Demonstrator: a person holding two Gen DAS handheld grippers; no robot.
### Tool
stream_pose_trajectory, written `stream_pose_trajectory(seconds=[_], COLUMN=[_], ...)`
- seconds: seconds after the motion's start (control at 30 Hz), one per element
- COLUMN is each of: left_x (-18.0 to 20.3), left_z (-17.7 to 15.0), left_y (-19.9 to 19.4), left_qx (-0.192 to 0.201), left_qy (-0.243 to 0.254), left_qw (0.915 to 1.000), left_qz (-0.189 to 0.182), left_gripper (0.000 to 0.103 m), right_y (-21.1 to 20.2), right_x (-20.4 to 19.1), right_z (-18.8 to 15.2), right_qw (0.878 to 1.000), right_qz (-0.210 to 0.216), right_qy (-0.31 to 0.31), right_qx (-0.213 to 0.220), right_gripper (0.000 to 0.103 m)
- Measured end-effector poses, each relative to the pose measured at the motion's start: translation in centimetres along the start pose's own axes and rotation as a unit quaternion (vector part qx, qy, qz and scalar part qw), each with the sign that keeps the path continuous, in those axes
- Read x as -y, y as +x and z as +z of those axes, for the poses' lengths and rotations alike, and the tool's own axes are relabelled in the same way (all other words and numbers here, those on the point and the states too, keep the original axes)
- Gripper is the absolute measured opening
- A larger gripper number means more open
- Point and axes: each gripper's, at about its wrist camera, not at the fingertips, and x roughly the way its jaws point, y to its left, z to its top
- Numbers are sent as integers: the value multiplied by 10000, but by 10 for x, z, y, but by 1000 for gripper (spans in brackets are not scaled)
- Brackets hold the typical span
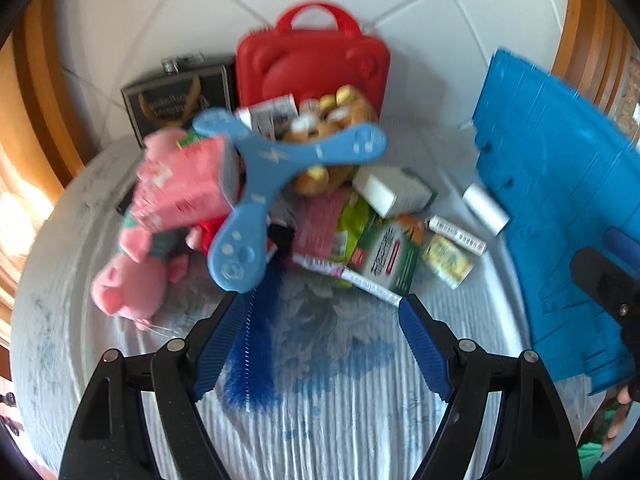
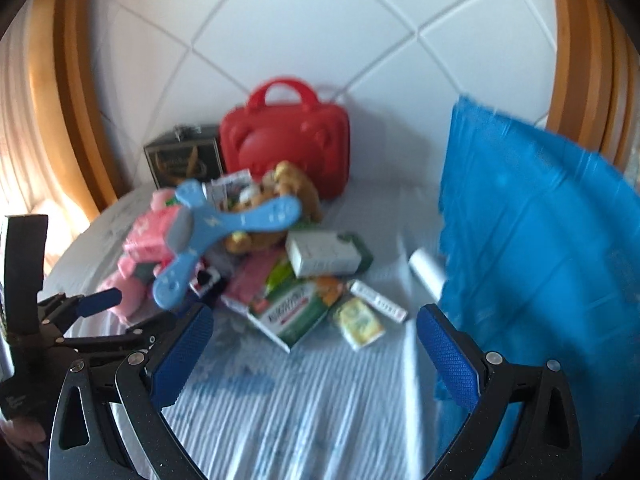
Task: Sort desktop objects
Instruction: 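Move both open tools back over the pile, then grasp the green Bulofen medicine box with the left tool while the right tool grasps the yellow sachet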
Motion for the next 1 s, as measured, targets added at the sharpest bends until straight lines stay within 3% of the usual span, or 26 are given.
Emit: stream_pose_trajectory(seconds=[0.17,0.4,0.5,0.57,0.73,0.93,1.0], left_x=[9,27,33,40,66,90,95], left_z=[-4,7,16,23,33,36,36], left_y=[52,104,124,138,175,204,212], left_qx=[-516,-669,-728,-778,-953,-1078,-1080], left_qy=[157,790,925,1026,1413,1695,1793], left_qw=[9985,9942,9916,9890,9827,9761,9754], left_qz=[-119,-297,-544,-732,-729,-835,-696], left_gripper=[79,79,79,79,79,88,88], right_y=[55,123,147,161,189,209,214], right_x=[19,43,51,58,69,88,91], right_z=[-15,-28,-28,-27,-30,-39,-38], right_qw=[9980,9912,9891,9877,9831,9768,9761], right_qz=[-39,-25,-91,-257,-421,-290,-321], right_qy=[319,857,924,975,1000,1296,1306], right_qx=[-539,-1006,-1141,-1191,-1475,-1678,-1707], right_gripper=[103,103,103,103,103,103,103])
